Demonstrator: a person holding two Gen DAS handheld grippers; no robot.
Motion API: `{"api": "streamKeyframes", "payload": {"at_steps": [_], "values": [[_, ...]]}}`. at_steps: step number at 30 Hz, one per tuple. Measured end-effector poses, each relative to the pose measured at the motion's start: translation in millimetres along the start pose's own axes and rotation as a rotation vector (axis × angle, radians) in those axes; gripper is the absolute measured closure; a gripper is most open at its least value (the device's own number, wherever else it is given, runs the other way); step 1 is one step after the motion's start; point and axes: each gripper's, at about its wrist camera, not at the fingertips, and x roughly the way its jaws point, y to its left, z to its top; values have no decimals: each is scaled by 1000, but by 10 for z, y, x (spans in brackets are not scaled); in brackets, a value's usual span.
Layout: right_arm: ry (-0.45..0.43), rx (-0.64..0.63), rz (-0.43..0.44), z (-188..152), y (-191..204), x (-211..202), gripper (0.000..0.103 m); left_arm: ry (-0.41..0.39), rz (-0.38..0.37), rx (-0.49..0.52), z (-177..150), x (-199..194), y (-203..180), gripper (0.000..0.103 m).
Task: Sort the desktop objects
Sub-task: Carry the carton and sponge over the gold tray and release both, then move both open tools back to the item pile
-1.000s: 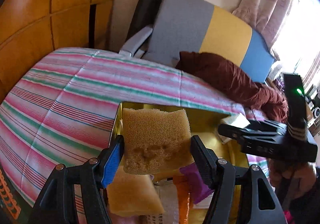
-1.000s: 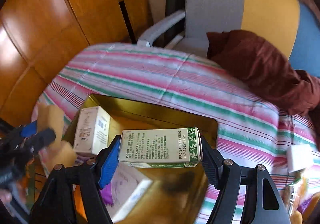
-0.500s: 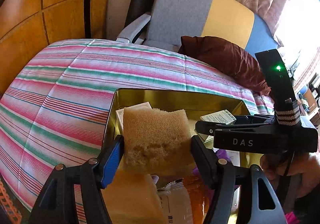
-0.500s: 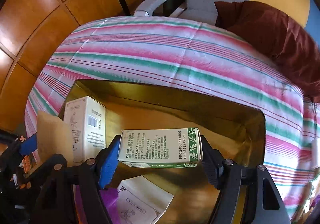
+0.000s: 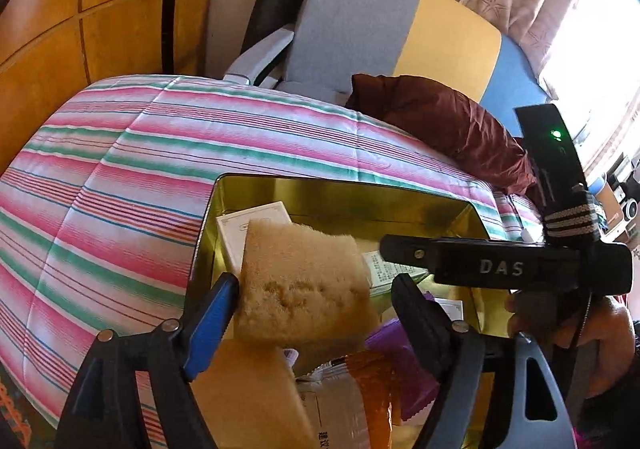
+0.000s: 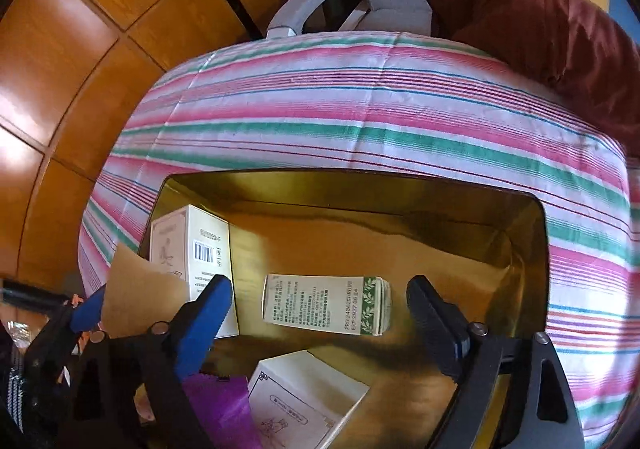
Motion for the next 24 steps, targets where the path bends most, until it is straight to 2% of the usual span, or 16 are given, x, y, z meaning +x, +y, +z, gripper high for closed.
{"api": "streamKeyframes", "payload": {"at_steps": [3,7,11,13,19,24], "values": [[-15,1,0,-37,-12,-77,14,-35,-38,-30,-22,-113,25,23],[-81,-7,0,-124,-54,-336,12,-111,-87,-69,-26,-345,63,22],[-149,-53,-17,-237,-68,-634,8,-164,-92,-127,-53,-564,135,22],[-189,-98,-49,-362,-68,-823,7,-171,-65,-131,-110,-665,127,22],[-269,-231,-155,-786,-136,-1225,5,-164,-30,-67,-378,-896,-121,22],[-282,-307,-244,-1132,-340,-1426,4,-166,-15,17,-551,-1011,-504,22]]}}
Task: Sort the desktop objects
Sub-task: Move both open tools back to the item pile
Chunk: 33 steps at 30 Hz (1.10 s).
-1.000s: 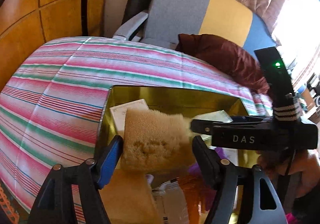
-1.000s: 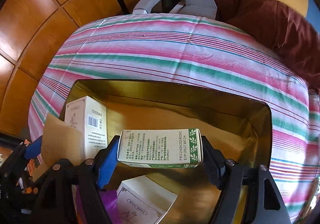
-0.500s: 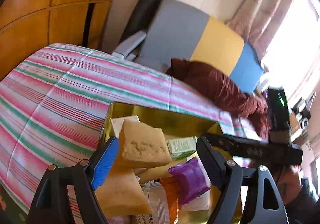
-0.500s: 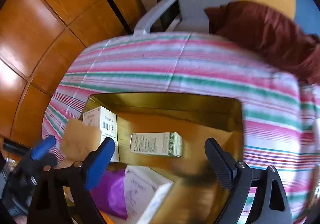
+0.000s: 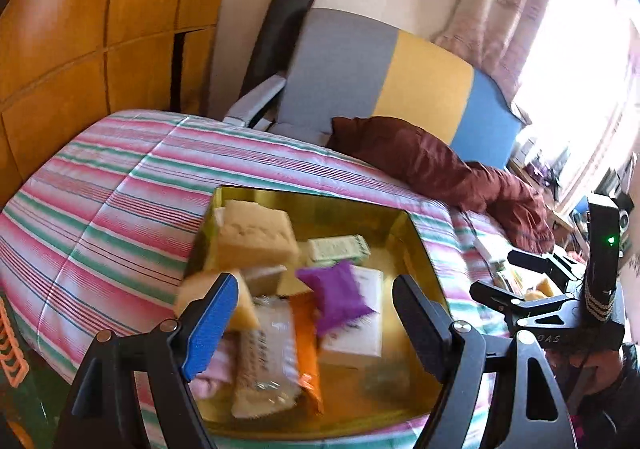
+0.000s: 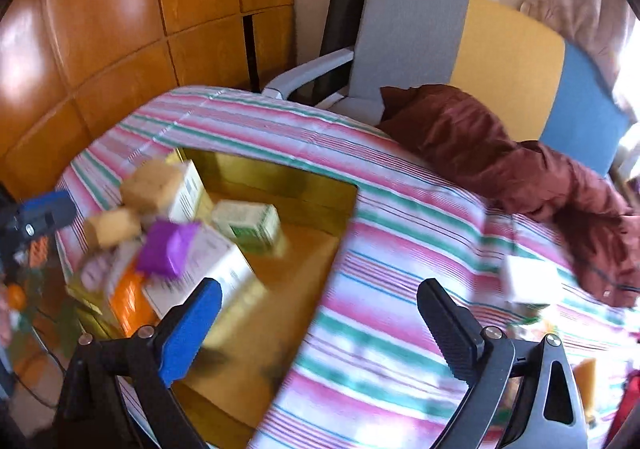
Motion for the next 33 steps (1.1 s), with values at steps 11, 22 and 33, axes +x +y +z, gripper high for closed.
{"api": "streamKeyframes", "payload": {"at_steps": [11,22,33], "values": [[-34,-85,-114,-520,-307,-364,1,0,4,183,-182,-51,-751,22],[-92,-61,-277,-694,-792,-606,0,-15,31,313,-376,-36,-1251,22],[-173,199,-247,-862,-1844,-838,7,100,3,344,-590,264,-1569,29]]}}
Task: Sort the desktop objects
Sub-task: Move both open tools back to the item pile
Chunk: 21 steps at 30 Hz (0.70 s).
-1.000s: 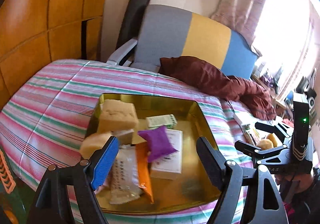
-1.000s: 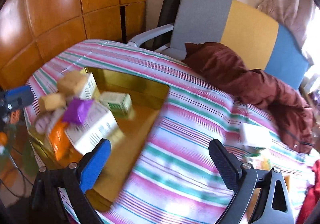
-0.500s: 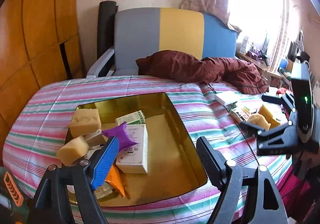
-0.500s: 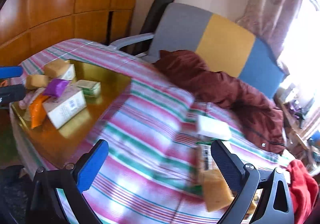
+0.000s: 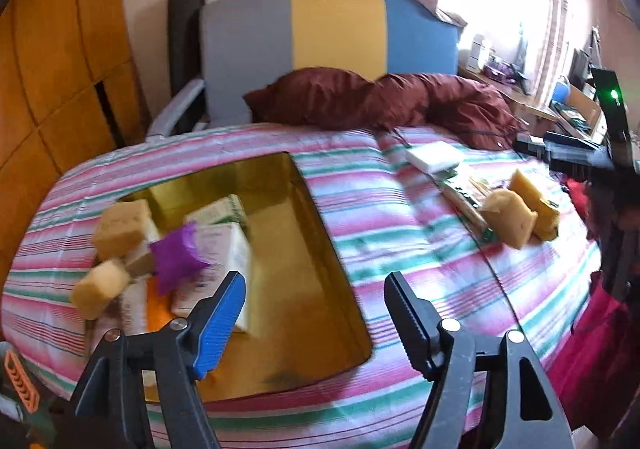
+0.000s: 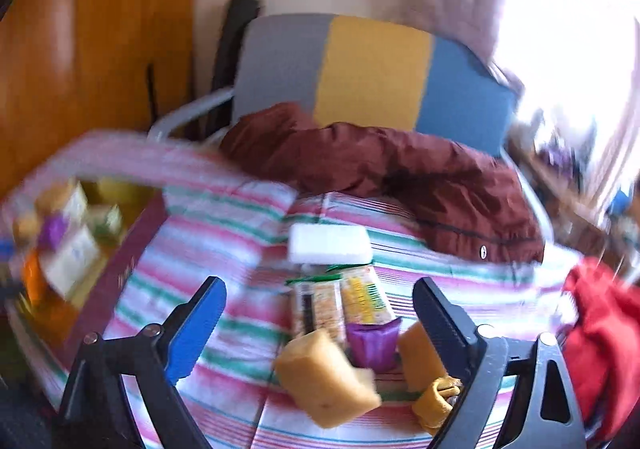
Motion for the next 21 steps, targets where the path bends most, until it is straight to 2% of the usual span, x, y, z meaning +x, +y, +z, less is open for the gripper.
{"api": "streamKeyframes", "payload": {"at_steps": [2,6,10,15,18,21], "values": [[-17,146,32,-26,-356,13,2,19,-28,32,-21,52,-114,29],[-3,459,37,-159,-1052,-6,1,51,-90,81,-68,165,-368,21],[-37,599,40,-211,-1352,-117,1,97,-148,126,-130,297,-600,19],[25,594,70,-229,-1314,-76,1,160,-204,164,-246,415,-785,13],[96,542,129,-229,-1185,41,1,195,-227,181,-321,470,-877,13],[187,419,210,-208,-904,186,1,221,-239,192,-364,524,-923,13]]}}
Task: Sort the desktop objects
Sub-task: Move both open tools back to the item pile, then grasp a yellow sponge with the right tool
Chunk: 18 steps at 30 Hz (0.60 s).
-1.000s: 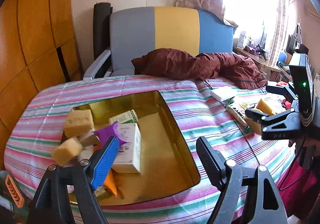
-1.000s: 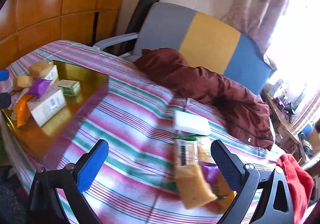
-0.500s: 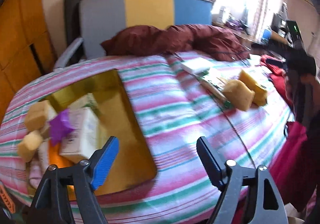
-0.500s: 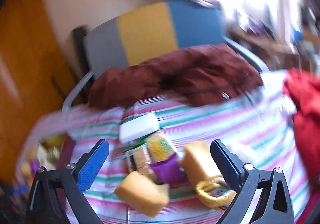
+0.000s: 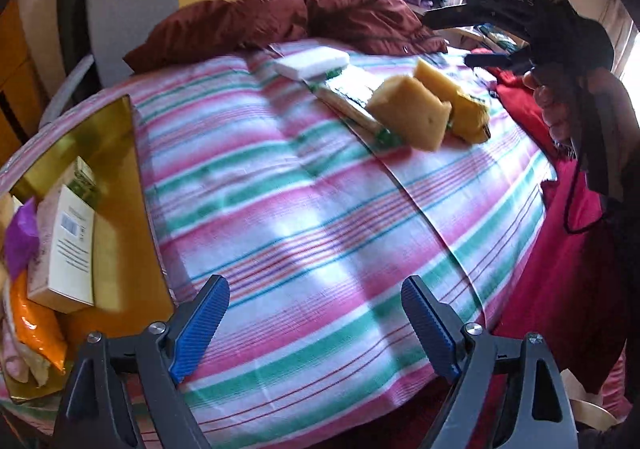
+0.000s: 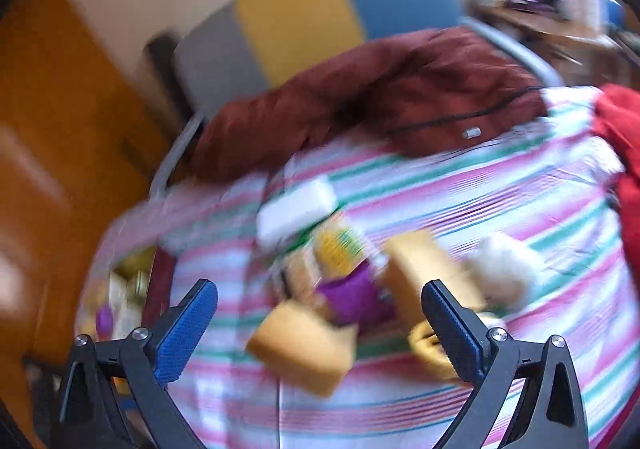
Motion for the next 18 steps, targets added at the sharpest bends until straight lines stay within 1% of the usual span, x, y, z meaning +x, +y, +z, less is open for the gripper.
{"api": "streamKeyframes", "payload": {"at_steps": [3,4,6,7,9,10,11,12,14,15,16,18], "values": [[72,-213,-29,-147,418,152,1,8,-10,0,-19,17,-12,13],[82,-256,-37,-188,491,184,1,8,-9,-3,-25,15,-6,13],[97,-360,-80,-300,662,261,1,6,-13,-12,-26,8,15,13],[119,-422,-120,-387,759,338,2,5,-14,-16,-22,9,29,13],[148,-460,-160,-455,765,442,5,8,-14,-23,-20,13,47,13],[172,-483,-199,-507,777,530,8,9,-15,-27,-24,15,54,13],[180,-487,-219,-508,742,565,12,11,-18,-27,-25,18,56,13],[193,-496,-256,-532,716,616,15,15,-21,-28,-28,24,57,13],[211,-508,-284,-539,653,651,34,21,-24,-30,-31,36,59,13],[223,-512,-291,-547,640,678,40,23,-26,-30,-31,41,60,13],[235,-515,-289,-555,626,700,50,26,-30,-32,-34,46,60,13],[230,-517,-286,-541,650,677,53,31,-37,-37,-43,52,71,13]]}}
